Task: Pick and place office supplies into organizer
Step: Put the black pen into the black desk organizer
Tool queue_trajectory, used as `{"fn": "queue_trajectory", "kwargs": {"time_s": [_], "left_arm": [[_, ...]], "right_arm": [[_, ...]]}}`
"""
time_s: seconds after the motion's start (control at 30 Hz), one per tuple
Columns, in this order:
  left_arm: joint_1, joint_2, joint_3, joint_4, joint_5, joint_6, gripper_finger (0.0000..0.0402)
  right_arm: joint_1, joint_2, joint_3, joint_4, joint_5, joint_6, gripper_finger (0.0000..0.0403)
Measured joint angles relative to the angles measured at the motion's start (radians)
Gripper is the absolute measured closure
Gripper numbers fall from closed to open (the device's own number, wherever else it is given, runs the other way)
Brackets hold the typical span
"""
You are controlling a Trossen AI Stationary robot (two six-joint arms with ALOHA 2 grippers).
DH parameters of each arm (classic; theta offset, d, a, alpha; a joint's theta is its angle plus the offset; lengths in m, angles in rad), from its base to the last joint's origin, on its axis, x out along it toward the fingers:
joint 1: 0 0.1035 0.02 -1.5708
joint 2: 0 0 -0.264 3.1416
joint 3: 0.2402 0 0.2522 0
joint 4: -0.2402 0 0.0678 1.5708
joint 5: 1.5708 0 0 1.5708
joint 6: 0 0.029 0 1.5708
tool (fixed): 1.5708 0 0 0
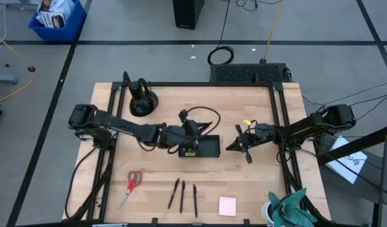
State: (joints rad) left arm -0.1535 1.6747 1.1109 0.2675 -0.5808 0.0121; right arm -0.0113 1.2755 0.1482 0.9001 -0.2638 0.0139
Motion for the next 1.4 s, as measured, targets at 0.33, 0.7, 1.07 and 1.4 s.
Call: {"fn": "queue_trajectory", "kwargs": {"time_s": [0.33, 0.7, 1.07, 1.4], "left_arm": [[0.034, -0.019, -0.339, 0.446, 0.087, -0.040, 0.0364], [0.046, -0.020, -0.449, 0.464, 0.116, -0.053, 0.0364], [0.046, -0.020, -0.467, 0.452, 0.200, -0.085, 0.0364], [0.054, -0.020, -0.467, 0.432, 0.221, -0.114, 0.0363]], "right_arm": [[0.000, 0.000, 0.000, -0.059, 0.000, -0.002, 0.0399], [0.000, 0.000, 0.000, -0.045, 0.000, 0.008, 0.0399], [0.000, 0.000, 0.000, -0.007, 0.003, 0.001, 0.0399], [0.000, 0.000, 0.000, 0.001, 0.004, 0.001, 0.0399]]}}
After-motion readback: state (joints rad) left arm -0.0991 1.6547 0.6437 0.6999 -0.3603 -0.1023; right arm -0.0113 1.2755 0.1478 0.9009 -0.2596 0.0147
